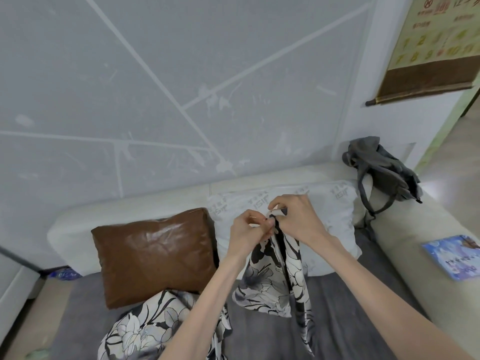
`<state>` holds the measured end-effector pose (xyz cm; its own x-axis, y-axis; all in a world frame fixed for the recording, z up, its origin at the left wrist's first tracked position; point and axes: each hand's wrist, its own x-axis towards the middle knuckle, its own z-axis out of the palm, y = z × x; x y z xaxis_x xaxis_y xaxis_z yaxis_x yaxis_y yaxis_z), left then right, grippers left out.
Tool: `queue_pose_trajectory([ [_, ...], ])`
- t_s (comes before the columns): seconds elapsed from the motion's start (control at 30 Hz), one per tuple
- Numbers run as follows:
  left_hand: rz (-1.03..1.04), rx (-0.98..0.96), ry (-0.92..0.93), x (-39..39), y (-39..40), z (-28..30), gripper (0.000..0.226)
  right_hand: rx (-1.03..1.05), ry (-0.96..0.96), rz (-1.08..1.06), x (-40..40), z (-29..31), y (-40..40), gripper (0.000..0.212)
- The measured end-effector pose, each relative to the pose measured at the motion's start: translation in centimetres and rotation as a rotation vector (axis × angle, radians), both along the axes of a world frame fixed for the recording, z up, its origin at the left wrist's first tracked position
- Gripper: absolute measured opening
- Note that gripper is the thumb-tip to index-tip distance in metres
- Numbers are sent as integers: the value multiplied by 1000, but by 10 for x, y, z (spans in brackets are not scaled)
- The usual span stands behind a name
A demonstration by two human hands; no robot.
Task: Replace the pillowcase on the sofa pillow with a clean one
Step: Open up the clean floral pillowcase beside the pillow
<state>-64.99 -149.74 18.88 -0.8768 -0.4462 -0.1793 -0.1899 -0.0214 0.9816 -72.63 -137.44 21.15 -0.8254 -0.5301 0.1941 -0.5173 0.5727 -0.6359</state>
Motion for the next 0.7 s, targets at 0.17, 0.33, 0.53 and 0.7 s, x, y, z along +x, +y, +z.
queue_pose_trajectory([
  [0.17, 77, -166, 1, -3, 9, -6, 15, -37, 26, -12, 4, 6, 2, 27],
  [0.33, 53, -185, -17, -8, 8, -5, 17, -11, 36, -17, 4, 12, 4, 27],
  [0.53, -44, -223, -51, -13, -2, -5, 18, 33, 61, -63, 4, 11, 1, 25],
  [0.7, -201, -553, -90, -18, -28, -9, 19, 30, 83, -96, -1, 27, 5, 32],
])
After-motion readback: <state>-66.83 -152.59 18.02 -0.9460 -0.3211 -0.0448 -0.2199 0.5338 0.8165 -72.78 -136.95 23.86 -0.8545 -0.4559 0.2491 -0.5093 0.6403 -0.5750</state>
